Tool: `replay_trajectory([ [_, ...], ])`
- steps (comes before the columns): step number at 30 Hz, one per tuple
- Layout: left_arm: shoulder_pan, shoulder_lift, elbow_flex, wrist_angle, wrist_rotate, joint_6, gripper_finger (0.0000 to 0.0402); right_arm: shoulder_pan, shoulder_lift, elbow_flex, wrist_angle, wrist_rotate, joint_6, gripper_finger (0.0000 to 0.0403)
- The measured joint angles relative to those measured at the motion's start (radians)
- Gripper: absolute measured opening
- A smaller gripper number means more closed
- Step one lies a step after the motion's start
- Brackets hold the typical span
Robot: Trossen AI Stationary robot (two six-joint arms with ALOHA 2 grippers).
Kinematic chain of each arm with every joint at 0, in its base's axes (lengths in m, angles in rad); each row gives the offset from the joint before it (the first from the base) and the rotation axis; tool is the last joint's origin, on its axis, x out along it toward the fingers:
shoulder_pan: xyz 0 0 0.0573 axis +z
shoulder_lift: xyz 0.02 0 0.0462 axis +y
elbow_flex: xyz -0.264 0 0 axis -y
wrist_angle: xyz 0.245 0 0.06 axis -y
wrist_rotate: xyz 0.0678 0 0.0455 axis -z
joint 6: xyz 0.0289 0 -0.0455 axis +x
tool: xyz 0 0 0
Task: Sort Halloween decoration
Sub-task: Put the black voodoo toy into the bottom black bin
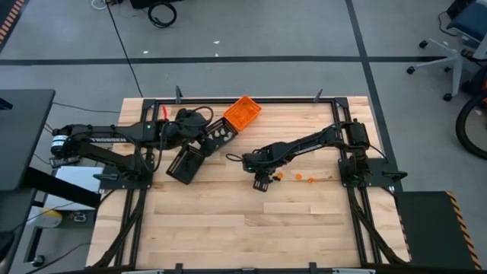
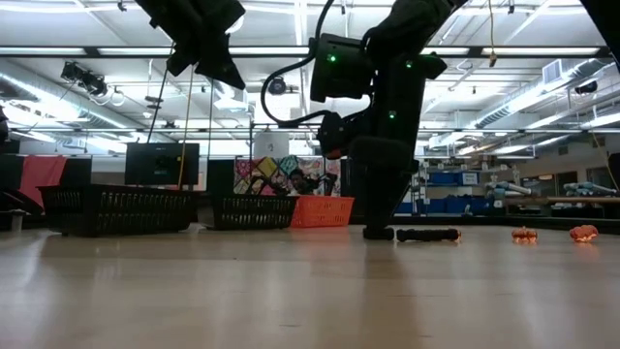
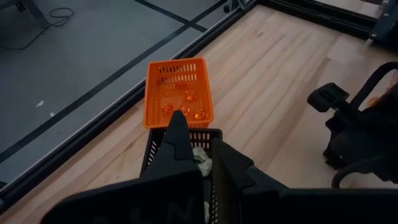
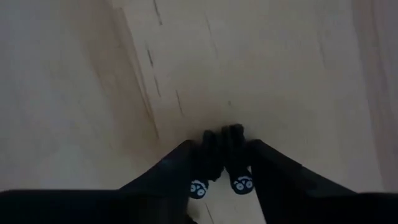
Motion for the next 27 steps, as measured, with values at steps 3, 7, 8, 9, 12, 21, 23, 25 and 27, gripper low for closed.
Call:
replay_trajectory([
  [3, 0.0, 0.0, 0.0, 0.0, 0.0, 0.0, 0.0, 0.0, 0.0, -0.001, 0.0, -0.01, -0.014, 0.0129],
  [7, 0.0, 0.0, 0.0, 0.0, 0.0, 0.0, 0.0, 0.0, 0.0, -0.001, -0.001, -0.011, -0.032, 0.0104],
  [8, 0.0, 0.0, 0.0, 0.0, 0.0, 0.0, 0.0, 0.0, 0.0, -0.001, -0.001, -0.011, -0.039, 0.0102],
  [9, 0.0, 0.0, 0.0, 0.0, 0.0, 0.0, 0.0, 0.0, 0.0, -0.001, -0.001, -0.011, -0.043, 0.0101],
  [12, 0.0, 0.0, 0.0, 0.0, 0.0, 0.0, 0.0, 0.0, -0.013, -0.002, -0.002, -0.01, -0.055, 0.0101],
  [21, 0.0, 0.0, 0.0, 0.0, 0.0, 0.0, 0.0, -0.051, -0.113, -0.007, -0.008, -0.018, -0.085, 0.0099],
  [23, 0.0, 0.0, 0.0, 0.0, 0.0, 0.0, 0.0, -0.062, -0.137, -0.008, -0.012, -0.035, -0.087, 0.0095],
  [25, 0.0, 0.0, 0.0, 0.0, 0.0, 0.0, 0.0, -0.074, -0.172, -0.008, -0.012, -0.056, -0.088, 0.0093],
  [27, 0.0, 0.0, 0.0, 0.0, 0.0, 0.0, 0.0, -0.088, -0.204, -0.006, -0.012, -0.066, -0.088, 0.0087],
])
